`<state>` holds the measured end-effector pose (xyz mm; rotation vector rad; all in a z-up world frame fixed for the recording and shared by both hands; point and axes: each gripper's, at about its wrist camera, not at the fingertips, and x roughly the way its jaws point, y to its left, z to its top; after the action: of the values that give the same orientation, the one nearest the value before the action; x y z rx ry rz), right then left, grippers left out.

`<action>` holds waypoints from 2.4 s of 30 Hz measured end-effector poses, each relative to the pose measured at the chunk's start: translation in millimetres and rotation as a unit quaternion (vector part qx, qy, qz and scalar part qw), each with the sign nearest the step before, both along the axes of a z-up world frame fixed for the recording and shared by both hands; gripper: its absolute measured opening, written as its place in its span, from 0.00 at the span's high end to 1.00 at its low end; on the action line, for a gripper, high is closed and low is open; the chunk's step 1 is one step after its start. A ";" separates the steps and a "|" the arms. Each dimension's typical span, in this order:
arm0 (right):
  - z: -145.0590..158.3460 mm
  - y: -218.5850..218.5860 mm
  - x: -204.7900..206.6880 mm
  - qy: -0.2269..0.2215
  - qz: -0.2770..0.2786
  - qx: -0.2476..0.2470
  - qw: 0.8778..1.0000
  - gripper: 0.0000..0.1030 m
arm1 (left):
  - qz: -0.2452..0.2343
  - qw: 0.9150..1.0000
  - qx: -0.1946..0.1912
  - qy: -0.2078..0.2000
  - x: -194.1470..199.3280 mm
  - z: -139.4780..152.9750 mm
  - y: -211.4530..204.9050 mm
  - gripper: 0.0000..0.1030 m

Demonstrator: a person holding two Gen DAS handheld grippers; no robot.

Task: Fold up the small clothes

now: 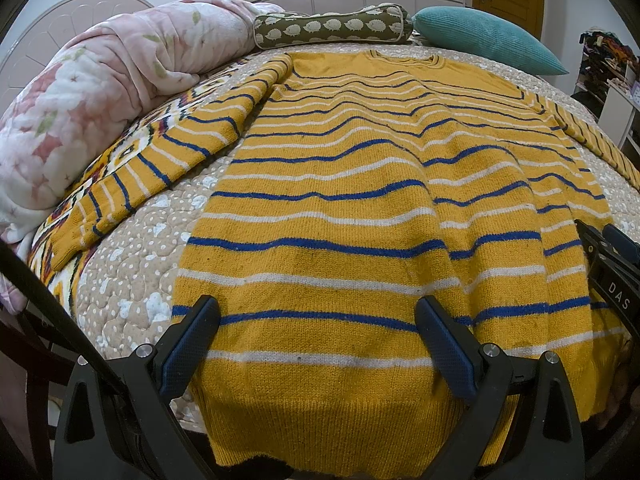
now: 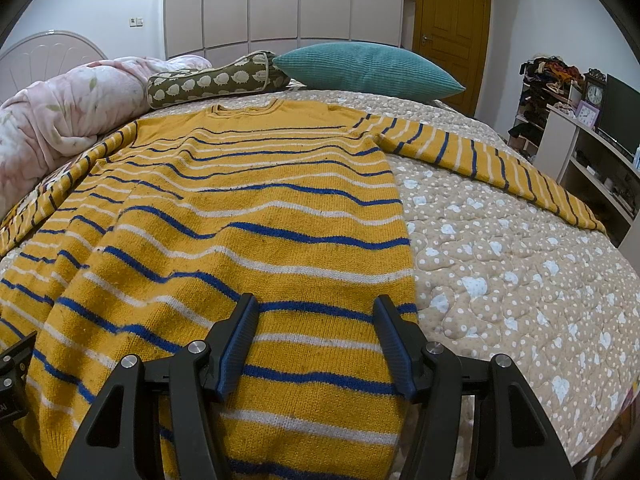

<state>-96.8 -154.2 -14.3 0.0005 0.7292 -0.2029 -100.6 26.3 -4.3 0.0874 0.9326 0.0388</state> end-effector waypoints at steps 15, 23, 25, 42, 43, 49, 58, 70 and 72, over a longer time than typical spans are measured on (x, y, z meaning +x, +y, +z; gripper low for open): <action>-0.2 0.4 -0.1 -0.001 0.000 -0.001 1.000 0.39 | 0.000 1.000 0.000 0.000 0.5 0.0 -0.3 0.05; -0.3 0.9 -0.3 -0.001 0.000 -0.002 1.000 0.38 | 0.000 1.000 0.000 0.000 0.2 0.1 0.0 0.05; -0.3 1.1 -0.3 -0.001 0.000 -0.003 1.000 0.38 | 0.000 1.000 0.000 0.000 0.3 0.1 0.0 0.05; -0.3 2.0 -0.7 -0.003 -0.001 -0.006 1.000 0.38 | 0.000 1.000 0.000 0.000 0.4 0.3 -0.1 0.05; -0.3 2.0 -0.7 -0.003 -0.001 -0.006 1.000 0.38 | 0.000 1.000 0.000 0.000 0.3 0.3 0.0 0.05; -0.8 1.2 -1.0 -0.004 -0.001 -0.007 1.000 0.38 | 0.000 1.000 0.000 0.001 0.6 0.3 -0.5 0.05; 1.8 -1.9 -1.2 0.004 0.011 -0.011 1.000 0.38 | 0.000 1.000 0.005 0.002 -1.8 0.5 -1.1 0.05; 44.3 -183.4 -19.9 -0.005 -0.140 0.109 0.984 0.38 | -0.012 0.999 -0.049 -0.004 -16.0 34.6 15.0 0.05; 46.2 -230.7 -27.3 -0.010 -0.188 0.125 0.974 0.38 | -0.013 0.999 -0.042 -0.012 -18.0 40.3 13.7 0.05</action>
<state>-124.1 -384.9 31.9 0.3825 0.7265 -0.4706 -118.7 40.0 36.1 0.0211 0.9074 -0.0241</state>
